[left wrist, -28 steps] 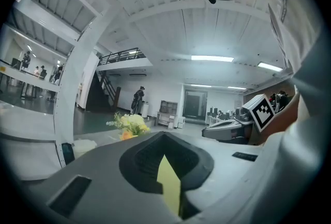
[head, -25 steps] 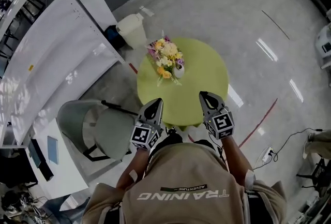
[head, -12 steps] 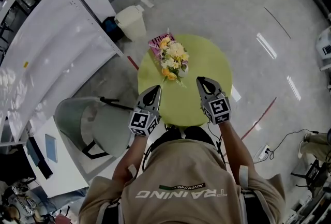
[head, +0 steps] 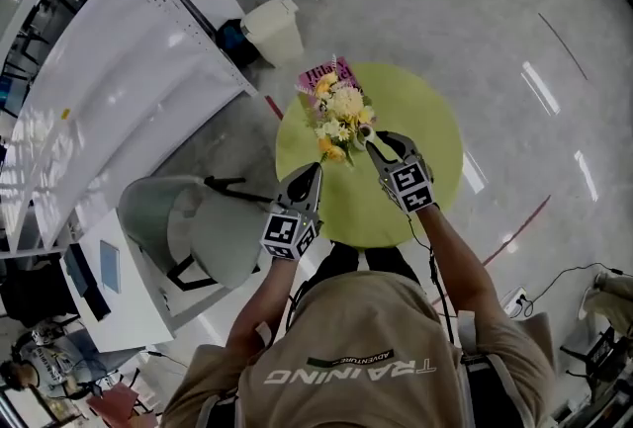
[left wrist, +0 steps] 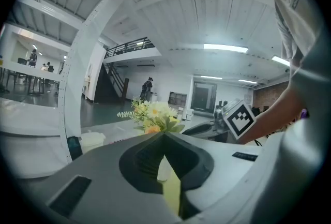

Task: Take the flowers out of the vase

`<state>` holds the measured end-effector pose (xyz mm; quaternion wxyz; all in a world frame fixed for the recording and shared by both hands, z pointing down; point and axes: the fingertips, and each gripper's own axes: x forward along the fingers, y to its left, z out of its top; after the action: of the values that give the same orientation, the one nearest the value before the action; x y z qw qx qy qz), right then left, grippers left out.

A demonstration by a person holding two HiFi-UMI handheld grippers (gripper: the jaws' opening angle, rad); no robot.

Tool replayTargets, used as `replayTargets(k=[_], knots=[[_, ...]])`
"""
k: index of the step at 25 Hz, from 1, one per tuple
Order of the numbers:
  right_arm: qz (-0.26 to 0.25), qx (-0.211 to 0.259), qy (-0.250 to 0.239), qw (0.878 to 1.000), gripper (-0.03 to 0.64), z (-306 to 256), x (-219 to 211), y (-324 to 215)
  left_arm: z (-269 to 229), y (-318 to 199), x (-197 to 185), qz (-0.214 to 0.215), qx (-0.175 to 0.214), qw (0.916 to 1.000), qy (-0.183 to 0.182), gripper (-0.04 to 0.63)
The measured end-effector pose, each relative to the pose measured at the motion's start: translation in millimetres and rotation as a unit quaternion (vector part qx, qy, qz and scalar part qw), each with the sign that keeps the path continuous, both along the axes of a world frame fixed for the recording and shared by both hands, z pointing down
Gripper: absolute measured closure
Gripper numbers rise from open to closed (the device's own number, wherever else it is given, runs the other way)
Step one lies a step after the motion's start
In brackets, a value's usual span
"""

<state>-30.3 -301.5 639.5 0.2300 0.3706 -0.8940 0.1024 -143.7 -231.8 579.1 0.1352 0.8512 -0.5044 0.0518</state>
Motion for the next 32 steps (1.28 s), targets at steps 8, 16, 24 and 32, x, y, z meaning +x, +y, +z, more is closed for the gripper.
replayTargets(k=[8, 16, 24, 32], knots=[[-0.069, -0.012, 0.072, 0.995, 0.462, 51.0, -35.8, -33.3, 2.6, -9.7, 1.2, -0.012, -0.001, 0.9999, -0.001, 0.594], [-0.105, -0.024, 0.081, 0.991, 0.51, 62.2, -49.6, -48.2, 12.2, -14.3, -2.7, -0.025, -0.019, 0.9995, 0.005, 0.594], [-0.103, 0.006, 0.066, 0.993, 0.556, 45.7, -54.5, -56.9, 12.7, -19.2, -16.4, -0.035, -0.017, 0.9992, 0.006, 0.594], [-0.076, 0.058, 0.029, 0.995, 0.583, 0.0, -59.0, -68.4, 9.5, -13.6, -25.3, -0.034, -0.011, 0.9993, 0.01, 0.594]])
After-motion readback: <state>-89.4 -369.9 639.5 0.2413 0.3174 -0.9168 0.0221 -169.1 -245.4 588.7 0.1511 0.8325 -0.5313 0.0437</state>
